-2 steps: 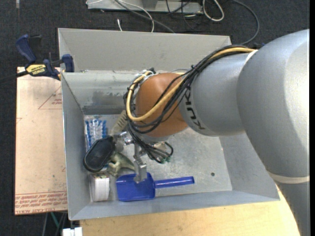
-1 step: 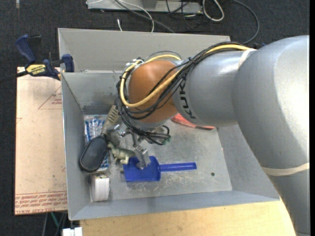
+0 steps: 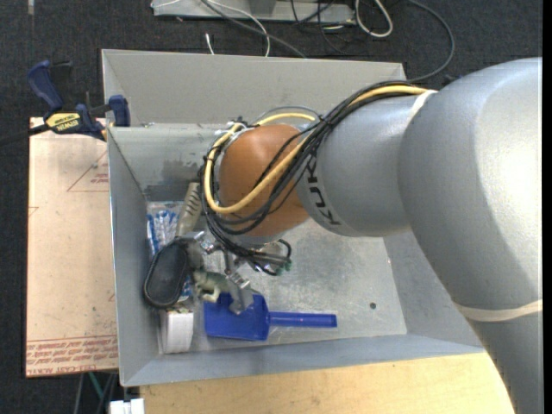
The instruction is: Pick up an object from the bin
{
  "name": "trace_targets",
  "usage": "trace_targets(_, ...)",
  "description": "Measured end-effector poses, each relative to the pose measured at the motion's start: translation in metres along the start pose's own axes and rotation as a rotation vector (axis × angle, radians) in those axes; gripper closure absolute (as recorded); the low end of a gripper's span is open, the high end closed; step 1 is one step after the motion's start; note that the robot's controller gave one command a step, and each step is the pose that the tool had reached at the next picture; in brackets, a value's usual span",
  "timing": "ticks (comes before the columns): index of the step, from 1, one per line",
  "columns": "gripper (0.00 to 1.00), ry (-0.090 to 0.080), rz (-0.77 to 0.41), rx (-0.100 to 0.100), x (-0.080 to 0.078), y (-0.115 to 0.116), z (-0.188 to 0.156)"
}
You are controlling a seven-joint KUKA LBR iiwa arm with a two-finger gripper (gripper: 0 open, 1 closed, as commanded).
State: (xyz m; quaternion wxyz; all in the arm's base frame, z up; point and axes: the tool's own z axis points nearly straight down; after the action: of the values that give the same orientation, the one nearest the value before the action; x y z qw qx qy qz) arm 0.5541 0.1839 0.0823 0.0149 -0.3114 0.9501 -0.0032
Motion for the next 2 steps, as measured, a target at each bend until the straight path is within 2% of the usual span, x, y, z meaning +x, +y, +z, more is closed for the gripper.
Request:
trace_targets(1,0.0,0.008,-0.101,0.005,-0.017,-0.024,0.002)
trace_targets(2,0.0,0.001,-0.014,-0.002,-0.003,0.002,-0.038)
